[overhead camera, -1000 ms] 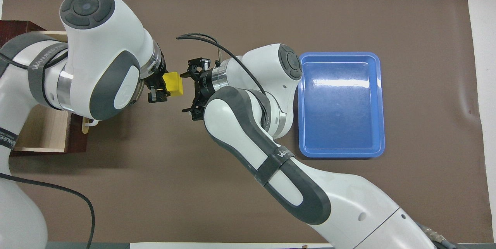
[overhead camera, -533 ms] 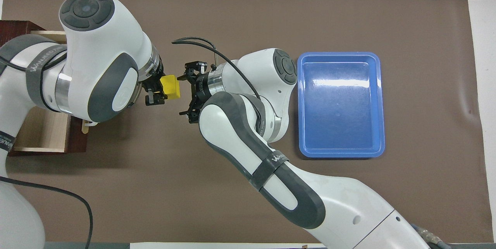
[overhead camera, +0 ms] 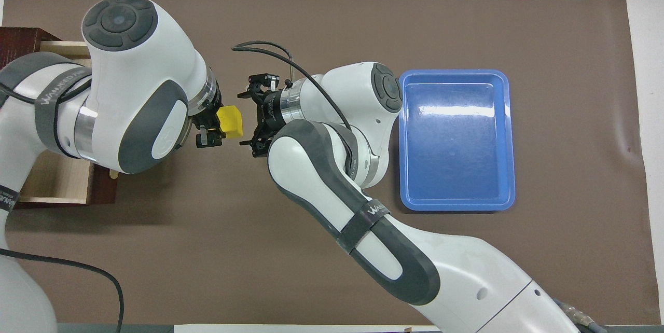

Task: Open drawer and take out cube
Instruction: 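Grasp the yellow cube with the right gripper from the left gripper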

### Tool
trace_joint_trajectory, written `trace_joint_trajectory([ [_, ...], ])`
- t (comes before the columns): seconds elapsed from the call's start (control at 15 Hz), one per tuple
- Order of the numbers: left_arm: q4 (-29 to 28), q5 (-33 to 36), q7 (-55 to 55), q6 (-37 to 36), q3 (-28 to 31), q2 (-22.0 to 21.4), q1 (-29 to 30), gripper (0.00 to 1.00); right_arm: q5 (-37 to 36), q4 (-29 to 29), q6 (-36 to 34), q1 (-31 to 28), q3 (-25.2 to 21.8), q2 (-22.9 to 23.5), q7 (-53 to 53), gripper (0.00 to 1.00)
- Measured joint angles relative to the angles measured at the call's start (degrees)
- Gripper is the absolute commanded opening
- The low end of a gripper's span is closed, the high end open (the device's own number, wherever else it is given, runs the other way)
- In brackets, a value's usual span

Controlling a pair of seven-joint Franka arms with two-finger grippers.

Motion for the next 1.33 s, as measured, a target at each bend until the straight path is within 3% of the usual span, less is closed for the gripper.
trace_joint_trajectory([
  [0.67, -1.11, 0.0, -3.07, 0.08, -0.11, -1.48, -0.74, 0.0, 0.09, 0.35, 0.13, 1.48, 0.18, 0.0, 0.0, 1.0],
  [0.73, -1.11, 0.0, -3.2, 0.08, -0.11, -1.68, -0.74, 0.0, 0.09, 0.35, 0.13, 1.48, 0.18, 0.0, 0.0, 0.95],
  [0.87, -1.12, 0.0, -3.28, 0.08, -0.11, -2.0, -0.74, 0.0, 0.09, 0.35, 0.13, 1.48, 0.17, 0.0, 0.04, 0.78],
  [0.93, -1.13, 0.0, -3.31, 0.11, -0.11, -2.08, -0.74, 0.0, 0.09, 0.35, 0.13, 1.48, 0.17, 0.0, 0.07, 0.64],
  [1.0, -1.13, 0.0, -3.33, 0.13, -0.11, -2.09, -0.75, 0.0, 0.12, 0.35, 0.14, 1.48, 0.17, 0.0, 0.27, 0.41],
  [1.07, -1.15, 0.0, -3.34, 0.15, -0.11, -2.09, -0.75, 0.0, 0.15, 0.35, 0.18, 1.48, 0.17, 0.0, 0.68, 0.0],
  [1.33, -1.33, 0.2, -2.67, 0.77, -0.08, -2.13, -0.77, 0.0, 0.12, 0.33, 0.07, 1.46, 0.14, 0.01, 2.03, 0.0],
])
